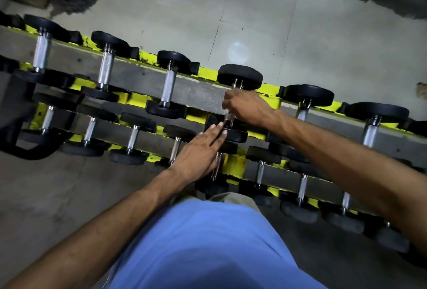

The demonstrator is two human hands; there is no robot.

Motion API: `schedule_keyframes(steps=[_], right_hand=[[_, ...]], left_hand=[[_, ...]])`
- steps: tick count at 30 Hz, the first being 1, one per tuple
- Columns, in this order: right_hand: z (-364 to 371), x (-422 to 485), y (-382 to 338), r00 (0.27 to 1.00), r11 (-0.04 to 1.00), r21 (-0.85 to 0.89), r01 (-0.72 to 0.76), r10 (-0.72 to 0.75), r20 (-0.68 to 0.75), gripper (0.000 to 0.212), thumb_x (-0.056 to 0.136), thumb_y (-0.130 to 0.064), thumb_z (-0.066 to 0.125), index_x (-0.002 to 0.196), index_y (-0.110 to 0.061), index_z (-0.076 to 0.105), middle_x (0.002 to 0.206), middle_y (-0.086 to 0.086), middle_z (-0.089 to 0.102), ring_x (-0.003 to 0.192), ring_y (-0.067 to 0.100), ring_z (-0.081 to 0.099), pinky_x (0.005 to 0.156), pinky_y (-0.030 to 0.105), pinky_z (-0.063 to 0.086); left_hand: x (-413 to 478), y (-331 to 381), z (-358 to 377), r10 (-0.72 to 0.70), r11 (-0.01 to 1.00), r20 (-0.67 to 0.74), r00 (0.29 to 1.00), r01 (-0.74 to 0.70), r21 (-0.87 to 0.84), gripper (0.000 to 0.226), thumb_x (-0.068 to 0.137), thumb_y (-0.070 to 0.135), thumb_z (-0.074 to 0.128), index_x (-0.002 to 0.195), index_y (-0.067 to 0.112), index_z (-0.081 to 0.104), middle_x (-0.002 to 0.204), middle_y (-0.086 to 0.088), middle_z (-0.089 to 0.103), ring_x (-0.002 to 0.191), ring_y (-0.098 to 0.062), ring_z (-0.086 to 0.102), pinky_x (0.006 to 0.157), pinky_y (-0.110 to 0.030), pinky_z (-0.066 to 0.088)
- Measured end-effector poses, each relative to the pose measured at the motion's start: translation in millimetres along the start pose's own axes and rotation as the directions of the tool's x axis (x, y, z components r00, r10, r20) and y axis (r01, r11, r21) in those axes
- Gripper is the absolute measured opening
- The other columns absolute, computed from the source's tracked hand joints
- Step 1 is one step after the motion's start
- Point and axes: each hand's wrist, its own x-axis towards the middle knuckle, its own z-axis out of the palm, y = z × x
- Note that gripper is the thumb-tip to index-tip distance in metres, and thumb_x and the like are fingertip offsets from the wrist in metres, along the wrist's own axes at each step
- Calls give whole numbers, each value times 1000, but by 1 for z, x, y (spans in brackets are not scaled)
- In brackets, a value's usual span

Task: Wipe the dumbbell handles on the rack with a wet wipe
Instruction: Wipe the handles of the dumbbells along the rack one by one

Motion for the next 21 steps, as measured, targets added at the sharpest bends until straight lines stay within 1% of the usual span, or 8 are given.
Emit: schedule_keyframes(steps=[3, 6, 9, 13, 15, 17, 19, 21], right_hand=[[19, -15, -13, 993, 956, 277, -94, 112, -48, 12, 88, -22, 66, 100, -24, 69, 100, 0, 58, 90, 25, 63, 59, 35, 49], [40, -31, -29, 939, 808, 516, -284, 344, -21, 10, 85, -26, 67, 94, -26, 66, 93, -4, 68, 86, 22, 64, 62, 32, 46], [55, -38, -35, 796, 604, 635, -482, 605, 28, 13, 79, -26, 70, 90, -28, 63, 85, -10, 70, 80, 17, 64, 64, 32, 49], [75, -40, -39, 621, 305, 723, -619, 755, 213, 11, 81, -16, 69, 78, -25, 63, 79, -6, 71, 79, 19, 67, 69, 32, 52], [76, -34, -38, 574, 148, 767, -625, 753, 322, 14, 82, -12, 70, 76, -23, 63, 74, -5, 68, 75, 18, 65, 66, 29, 48], [69, -19, -26, 523, 2, 820, -573, 771, 363, 15, 80, -12, 73, 74, -21, 63, 68, -4, 65, 69, 18, 60, 61, 29, 45], [61, 0, -7, 422, -196, 888, -415, 824, 379, 14, 73, -16, 75, 70, -23, 63, 72, 1, 70, 71, 23, 66, 66, 39, 54], [55, 12, 2, 372, -297, 923, -243, 851, 372, 13, 77, -14, 76, 77, -22, 65, 79, 4, 72, 71, 22, 68, 69, 40, 57]], left_hand=[[0, -2, 0, 17, 1000, 2, 1000, -17, -2, 80, 103, 24, 51, 168, 11, 6, 175, -11, -7, 162, -26, 3, 131, -43, 17], [0, -8, -2, 43, 999, 16, 999, -43, -12, 80, 102, 23, 53, 168, 11, 10, 176, -12, -3, 162, -27, 6, 130, -44, 20], [2, -12, -3, 71, 997, 2, 998, -71, -8, 82, 100, 21, 56, 168, 10, 11, 176, -13, -1, 162, -28, 9, 129, -45, 23], [0, -12, -4, 73, 997, 27, 997, -73, -22, 84, 98, 19, 56, 168, 11, 10, 176, -12, -3, 162, -27, 7, 129, -43, 22], [0, -14, -6, 87, 996, 27, 996, -87, -23, 84, 98, 19, 57, 168, 11, 10, 176, -12, -3, 162, -27, 7, 129, -42, 22], [2, -17, -8, 104, 995, 34, 994, -103, -11, 84, 98, 20, 56, 168, 10, 10, 175, -13, -3, 162, -28, 7, 130, -41, 21], [3, -22, -8, 122, 993, 43, 992, -122, 3, 85, 98, 20, 57, 168, 11, 9, 175, -13, -4, 162, -27, 8, 130, -41, 20], [3, -26, -8, 141, 990, 50, 989, -142, 6, 86, 97, 19, 57, 168, 11, 9, 175, -13, -3, 162, -27, 9, 130, -42, 22]])
